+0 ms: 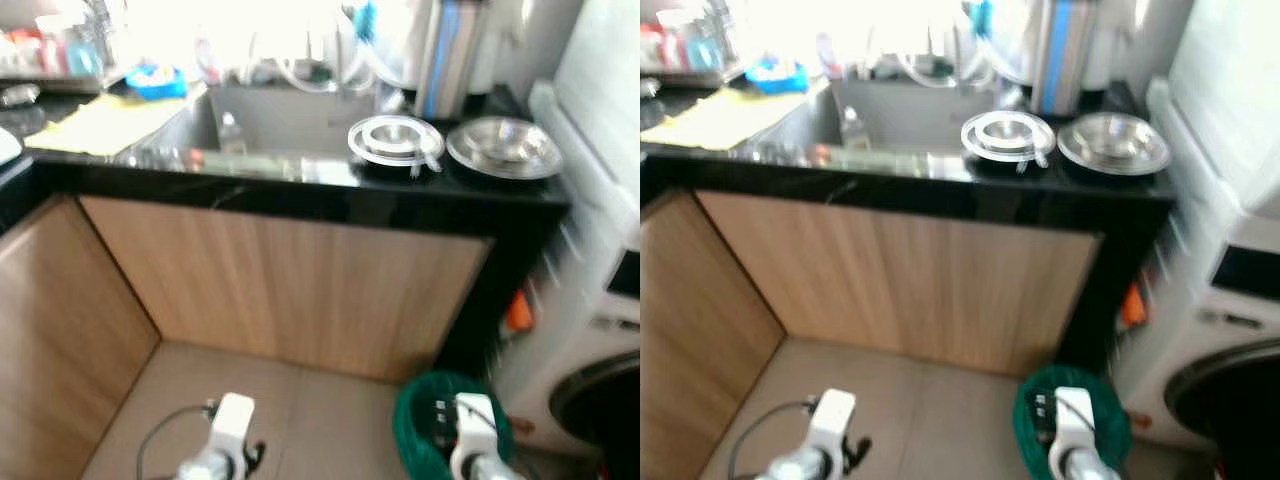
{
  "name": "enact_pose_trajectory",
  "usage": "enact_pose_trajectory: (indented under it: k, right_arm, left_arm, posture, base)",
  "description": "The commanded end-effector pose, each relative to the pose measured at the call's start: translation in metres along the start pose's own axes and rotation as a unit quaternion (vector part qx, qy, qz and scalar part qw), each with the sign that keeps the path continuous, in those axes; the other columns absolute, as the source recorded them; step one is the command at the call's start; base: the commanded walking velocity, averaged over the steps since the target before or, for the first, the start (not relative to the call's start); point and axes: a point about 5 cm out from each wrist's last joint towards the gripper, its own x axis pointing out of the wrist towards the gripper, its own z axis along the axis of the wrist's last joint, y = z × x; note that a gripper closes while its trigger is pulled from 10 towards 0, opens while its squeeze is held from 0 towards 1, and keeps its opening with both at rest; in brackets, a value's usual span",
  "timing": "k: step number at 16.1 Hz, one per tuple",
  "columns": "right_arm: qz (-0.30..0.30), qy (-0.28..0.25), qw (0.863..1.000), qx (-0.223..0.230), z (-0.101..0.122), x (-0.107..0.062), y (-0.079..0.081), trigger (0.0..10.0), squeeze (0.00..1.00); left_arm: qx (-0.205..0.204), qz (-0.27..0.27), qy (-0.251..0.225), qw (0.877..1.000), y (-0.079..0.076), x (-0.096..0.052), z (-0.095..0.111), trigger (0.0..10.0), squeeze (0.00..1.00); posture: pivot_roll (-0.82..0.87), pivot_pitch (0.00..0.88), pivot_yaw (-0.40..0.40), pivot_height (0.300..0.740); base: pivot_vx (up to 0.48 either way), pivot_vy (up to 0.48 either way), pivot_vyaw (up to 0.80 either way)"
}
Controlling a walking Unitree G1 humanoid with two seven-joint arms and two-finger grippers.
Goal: Kitchen organization
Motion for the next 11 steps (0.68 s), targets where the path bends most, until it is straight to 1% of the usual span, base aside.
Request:
enact_pose_trajectory:
  k: [1,11]
  right_arm:
    - [0.008,0.003,1.0,-0.001,-0.0002,0.0012,0.0068,10.0,0.0]
    - [0.01,0.003,1.0,-0.001,-0.0002,0.0013,0.0078,10.0,0.0]
  left_arm:
    - [-0.001,0.004,0.011,1.0,0.0029,-0.0012,-0.0051,10.0,0.0]
    - [0.0,0.004,0.012,1.0,0.0032,-0.0016,-0.0063,10.0,0.0]
  posture:
    - [-0.1,0.0,0.011,0.74]
    - [-0.1,0.0,0.012,0.74]
  base:
    - [0.274,0.0,0.0]
    - [0.274,0.0,0.0]
